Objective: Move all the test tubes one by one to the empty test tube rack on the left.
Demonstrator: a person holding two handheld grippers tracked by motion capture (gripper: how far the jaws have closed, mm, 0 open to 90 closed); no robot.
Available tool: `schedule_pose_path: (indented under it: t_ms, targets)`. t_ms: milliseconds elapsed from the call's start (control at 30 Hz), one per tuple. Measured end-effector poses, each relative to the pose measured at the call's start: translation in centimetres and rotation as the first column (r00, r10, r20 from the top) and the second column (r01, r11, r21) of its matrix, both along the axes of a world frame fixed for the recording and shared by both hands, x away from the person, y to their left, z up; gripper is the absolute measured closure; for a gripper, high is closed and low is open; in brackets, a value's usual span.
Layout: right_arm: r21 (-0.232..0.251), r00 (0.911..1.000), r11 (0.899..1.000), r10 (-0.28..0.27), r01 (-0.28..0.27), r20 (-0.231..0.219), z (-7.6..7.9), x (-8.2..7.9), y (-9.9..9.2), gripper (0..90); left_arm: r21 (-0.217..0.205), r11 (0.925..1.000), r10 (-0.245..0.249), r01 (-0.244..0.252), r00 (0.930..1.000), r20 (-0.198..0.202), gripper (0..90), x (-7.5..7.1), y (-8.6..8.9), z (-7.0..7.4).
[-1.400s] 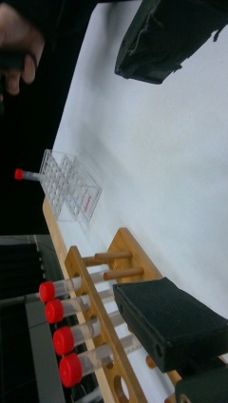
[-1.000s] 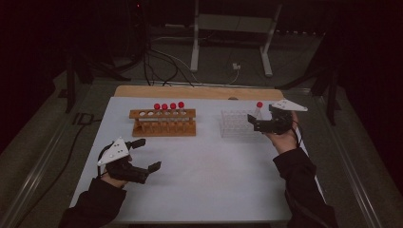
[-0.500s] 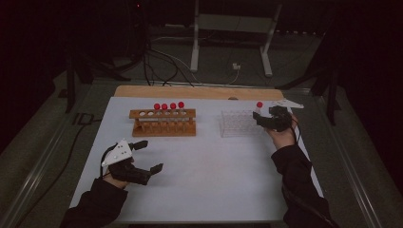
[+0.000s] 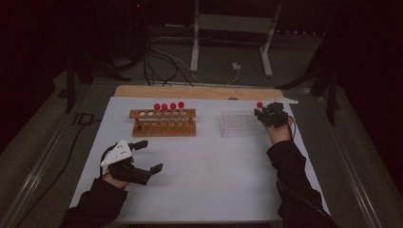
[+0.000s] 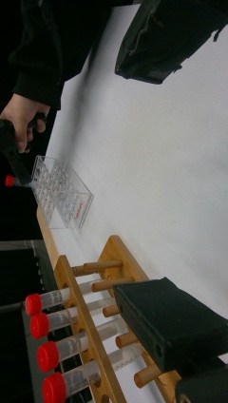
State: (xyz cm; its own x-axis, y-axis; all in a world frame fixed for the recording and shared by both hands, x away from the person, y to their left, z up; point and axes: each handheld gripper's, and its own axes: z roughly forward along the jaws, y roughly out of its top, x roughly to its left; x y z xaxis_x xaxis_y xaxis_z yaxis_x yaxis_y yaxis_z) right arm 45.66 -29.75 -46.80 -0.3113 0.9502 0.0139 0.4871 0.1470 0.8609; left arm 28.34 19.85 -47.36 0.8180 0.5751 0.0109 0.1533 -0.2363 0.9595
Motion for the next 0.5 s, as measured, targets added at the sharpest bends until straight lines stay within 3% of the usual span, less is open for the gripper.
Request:
schedule_pose_path:
  t_ms: [300, 500]
  targets:
    - [-0.001, 1.0000, 1.000, 0.000, 0.000, -0.003, -0.14, 0.45, 0.24, 73.9, 0.004, 1.0000, -0.002, 0.002, 1.0000, -0.003, 1.9, 0.06, -0.05, -0.10]
    - [-0.026, 1.0000, 1.000, -0.002, 0.002, -0.009, 0.07, 0.51, 0.48, 75.1, 0.006, 1.0000, -0.005, 0.005, 1.0000, -0.007, 1.9, 0.10, -0.08, -0.15]
